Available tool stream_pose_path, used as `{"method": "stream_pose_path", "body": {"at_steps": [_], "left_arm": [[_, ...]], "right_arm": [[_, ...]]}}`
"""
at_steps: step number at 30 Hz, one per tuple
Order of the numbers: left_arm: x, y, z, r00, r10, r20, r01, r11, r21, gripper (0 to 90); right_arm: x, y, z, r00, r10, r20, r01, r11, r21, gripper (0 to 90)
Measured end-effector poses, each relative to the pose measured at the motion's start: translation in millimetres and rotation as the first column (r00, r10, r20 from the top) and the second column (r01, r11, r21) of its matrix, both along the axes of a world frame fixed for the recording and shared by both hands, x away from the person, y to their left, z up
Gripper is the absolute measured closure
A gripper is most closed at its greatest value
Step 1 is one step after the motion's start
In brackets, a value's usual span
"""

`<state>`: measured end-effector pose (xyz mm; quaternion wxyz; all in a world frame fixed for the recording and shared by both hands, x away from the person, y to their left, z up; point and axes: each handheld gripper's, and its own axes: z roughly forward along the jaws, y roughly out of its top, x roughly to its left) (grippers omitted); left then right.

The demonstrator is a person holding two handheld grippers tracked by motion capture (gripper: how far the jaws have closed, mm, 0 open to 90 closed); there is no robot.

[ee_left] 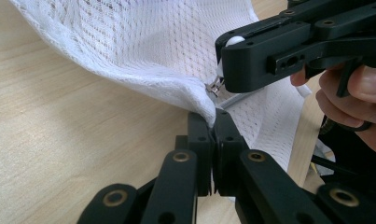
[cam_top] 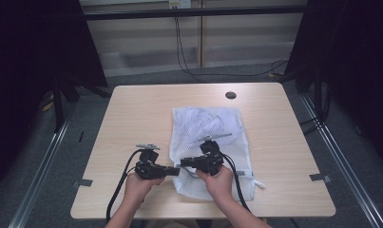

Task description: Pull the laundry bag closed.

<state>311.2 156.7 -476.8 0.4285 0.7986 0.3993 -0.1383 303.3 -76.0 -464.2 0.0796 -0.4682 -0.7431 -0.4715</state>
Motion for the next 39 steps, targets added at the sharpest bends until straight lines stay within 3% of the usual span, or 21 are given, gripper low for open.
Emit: {"method": "stream_pose_path", "body": {"at_steps": [4, 8, 9, 14, 16, 20, 39], "left_arm": [[0.6, 2.6, 0.5, 1.0000, 0.005, 0.000, -0.005, 0.9999, -0.009, 88.3], [-0.1, 0.8, 0.5, 1.0000, 0.000, 0.001, 0.000, 1.0000, -0.004, 88.3], [0.2, -0.1, -0.3, 1.0000, -0.003, 0.002, 0.003, 0.9999, 0.011, 88.3], [0.5, 0.6, -0.3, 0.9999, -0.001, -0.013, 0.001, 1.0000, -0.006, 88.1], [0.8, 2.0, 0.0, 1.0000, 0.000, -0.007, 0.000, 1.0000, 0.000, 88.2], [0.5, 3.9, 0.9, 0.9999, 0.005, -0.009, -0.005, 0.9999, -0.015, 88.3], [1.2, 5.8, 0.8, 0.9998, 0.014, -0.014, -0.014, 0.9997, -0.018, 88.3]], "right_arm": [[0.7, -3.5, -0.4, 1.0000, -0.009, 0.003, 0.009, 0.9999, -0.015, 86.9], [1.9, -8.1, -2.6, 0.9998, -0.012, -0.016, 0.012, 0.9998, 0.013, 86.9], [0.8, -6.7, -2.4, 1.0000, -0.004, 0.003, 0.004, 0.9998, -0.020, 86.8], [1.5, -9.8, -4.7, 0.9999, -0.002, -0.017, 0.002, 1.0000, 0.007, 86.8], [1.1, -11.9, -3.6, 0.9999, -0.013, -0.008, 0.012, 0.9998, -0.014, 86.8], [2.1, -20.4, -4.7, 0.9995, -0.021, -0.025, 0.021, 0.9997, 0.010, 86.8], [1.5, -37.7, -6.8, 0.9986, -0.045, -0.028, 0.045, 0.9990, 0.001, 86.8]]}}
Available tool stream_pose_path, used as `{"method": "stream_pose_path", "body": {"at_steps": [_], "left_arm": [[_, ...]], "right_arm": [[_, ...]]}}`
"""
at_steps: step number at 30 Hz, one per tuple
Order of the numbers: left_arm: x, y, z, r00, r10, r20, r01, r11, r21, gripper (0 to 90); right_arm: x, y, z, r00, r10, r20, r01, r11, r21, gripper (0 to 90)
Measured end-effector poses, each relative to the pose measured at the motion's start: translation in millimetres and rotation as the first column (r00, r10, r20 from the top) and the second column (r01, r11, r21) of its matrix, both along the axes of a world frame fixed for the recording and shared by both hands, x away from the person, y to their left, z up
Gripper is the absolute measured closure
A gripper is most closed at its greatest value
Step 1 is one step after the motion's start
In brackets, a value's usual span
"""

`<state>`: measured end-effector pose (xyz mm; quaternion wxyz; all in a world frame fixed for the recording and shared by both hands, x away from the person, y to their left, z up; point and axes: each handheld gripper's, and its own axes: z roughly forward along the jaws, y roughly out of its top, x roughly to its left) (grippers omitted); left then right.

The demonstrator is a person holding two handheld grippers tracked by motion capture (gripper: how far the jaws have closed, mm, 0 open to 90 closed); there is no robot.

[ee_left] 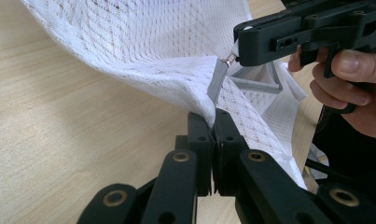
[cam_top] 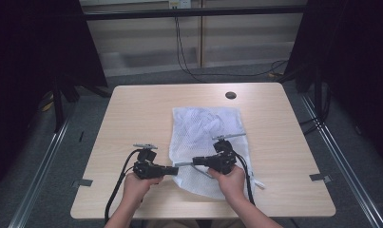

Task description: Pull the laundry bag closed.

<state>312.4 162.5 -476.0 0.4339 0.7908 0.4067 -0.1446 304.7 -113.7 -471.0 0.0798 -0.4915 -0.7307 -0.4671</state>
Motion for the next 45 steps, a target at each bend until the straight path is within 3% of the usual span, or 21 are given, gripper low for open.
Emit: {"method": "stream_pose_path", "body": {"at_steps": [45], "left_arm": [[-1.1, -3.7, 0.0, 0.9999, -0.013, -0.002, 0.013, 0.9999, -0.001, 88.3]], "right_arm": [[-1.5, -7.7, -0.2, 1.0000, 0.001, -0.007, 0.000, 0.9999, 0.011, 86.9]]}}
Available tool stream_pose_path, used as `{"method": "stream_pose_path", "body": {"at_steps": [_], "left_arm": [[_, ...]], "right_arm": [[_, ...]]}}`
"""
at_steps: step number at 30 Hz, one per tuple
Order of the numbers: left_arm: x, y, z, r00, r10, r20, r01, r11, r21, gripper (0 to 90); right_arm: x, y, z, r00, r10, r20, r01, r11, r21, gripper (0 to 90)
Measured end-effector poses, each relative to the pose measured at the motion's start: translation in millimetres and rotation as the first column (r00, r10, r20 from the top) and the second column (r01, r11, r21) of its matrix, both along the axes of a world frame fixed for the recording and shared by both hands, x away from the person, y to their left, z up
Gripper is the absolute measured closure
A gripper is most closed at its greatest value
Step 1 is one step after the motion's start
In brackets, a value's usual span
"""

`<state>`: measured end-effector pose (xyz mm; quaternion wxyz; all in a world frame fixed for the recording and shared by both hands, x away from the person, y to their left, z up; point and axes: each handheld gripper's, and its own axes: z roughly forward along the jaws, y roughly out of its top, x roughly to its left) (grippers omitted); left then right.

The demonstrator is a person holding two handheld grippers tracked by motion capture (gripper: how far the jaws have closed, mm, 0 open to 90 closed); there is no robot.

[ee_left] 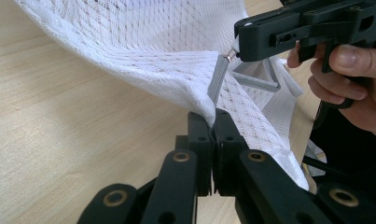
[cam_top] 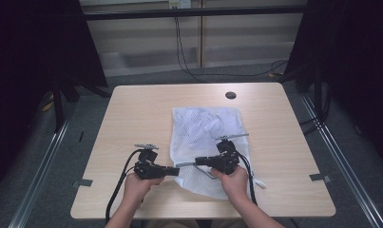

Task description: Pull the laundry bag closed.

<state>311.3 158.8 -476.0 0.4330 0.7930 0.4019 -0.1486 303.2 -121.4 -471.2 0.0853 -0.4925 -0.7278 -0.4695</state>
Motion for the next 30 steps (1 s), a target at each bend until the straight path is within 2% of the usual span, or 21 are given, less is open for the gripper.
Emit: {"method": "stream_pose_path", "body": {"at_steps": [11, 12, 15, 19, 30], "left_arm": [[0.2, 0.4, 0.0, 1.0000, -0.002, -0.002, 0.002, 1.0000, 0.001, 88.4], [0.5, 2.5, 0.7, 1.0000, 0.000, 0.002, 0.000, 1.0000, 0.006, 88.4], [0.4, 4.6, 1.2, 1.0000, 0.000, -0.001, 0.000, 1.0000, -0.003, 88.4], [0.9, 3.4, -0.2, 1.0000, -0.003, -0.004, 0.003, 1.0000, -0.004, 88.4], [0.4, 3.2, 0.2, 0.9999, -0.005, -0.009, 0.005, 1.0000, -0.001, 88.4]], "right_arm": [[-0.3, -1.7, -0.5, 1.0000, -0.003, 0.002, 0.003, 1.0000, -0.005, 86.9], [-0.4, -3.1, -0.5, 0.9999, -0.013, 0.006, 0.013, 0.9997, -0.019, 86.9], [0.2, -9.6, -2.4, 0.9997, -0.025, -0.006, 0.025, 0.9997, 0.000, 86.9], [-1.5, -11.2, -1.5, 0.9998, -0.021, 0.000, 0.021, 0.9997, -0.012, 86.9], [-1.7, -13.0, -2.4, 0.9999, -0.016, 0.000, 0.016, 0.9999, -0.005, 86.9]]}}
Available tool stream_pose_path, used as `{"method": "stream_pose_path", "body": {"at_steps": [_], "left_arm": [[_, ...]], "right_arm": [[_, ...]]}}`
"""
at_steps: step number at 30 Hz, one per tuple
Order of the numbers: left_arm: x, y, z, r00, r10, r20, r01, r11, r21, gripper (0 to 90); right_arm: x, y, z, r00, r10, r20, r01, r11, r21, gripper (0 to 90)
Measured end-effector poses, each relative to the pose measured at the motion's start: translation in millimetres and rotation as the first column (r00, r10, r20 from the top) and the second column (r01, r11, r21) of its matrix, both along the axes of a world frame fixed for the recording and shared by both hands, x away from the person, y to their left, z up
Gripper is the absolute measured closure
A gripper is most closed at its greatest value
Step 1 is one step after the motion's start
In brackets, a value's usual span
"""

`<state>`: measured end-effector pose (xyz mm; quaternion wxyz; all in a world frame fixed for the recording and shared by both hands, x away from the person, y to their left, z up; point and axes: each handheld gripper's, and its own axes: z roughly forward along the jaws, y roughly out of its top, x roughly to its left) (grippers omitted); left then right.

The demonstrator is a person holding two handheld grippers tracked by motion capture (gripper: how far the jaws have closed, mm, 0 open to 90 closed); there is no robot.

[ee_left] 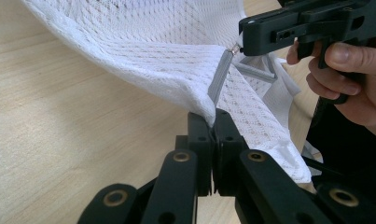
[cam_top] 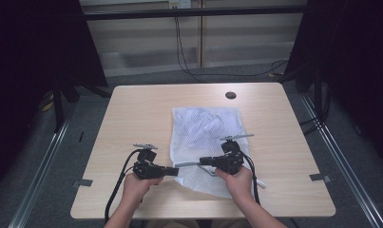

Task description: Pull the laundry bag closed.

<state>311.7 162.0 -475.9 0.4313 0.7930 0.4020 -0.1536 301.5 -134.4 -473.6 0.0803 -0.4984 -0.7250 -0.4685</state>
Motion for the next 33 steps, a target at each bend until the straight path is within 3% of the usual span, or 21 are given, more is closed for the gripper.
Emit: {"method": "stream_pose_path", "body": {"at_steps": [33], "left_arm": [[0.3, 4.6, -0.5, 1.0000, 0.001, -0.006, -0.001, 1.0000, 0.003, 88.4]], "right_arm": [[-1.7, -13.5, -1.1, 0.9997, -0.021, -0.008, 0.021, 0.9997, -0.011, 86.9]]}}
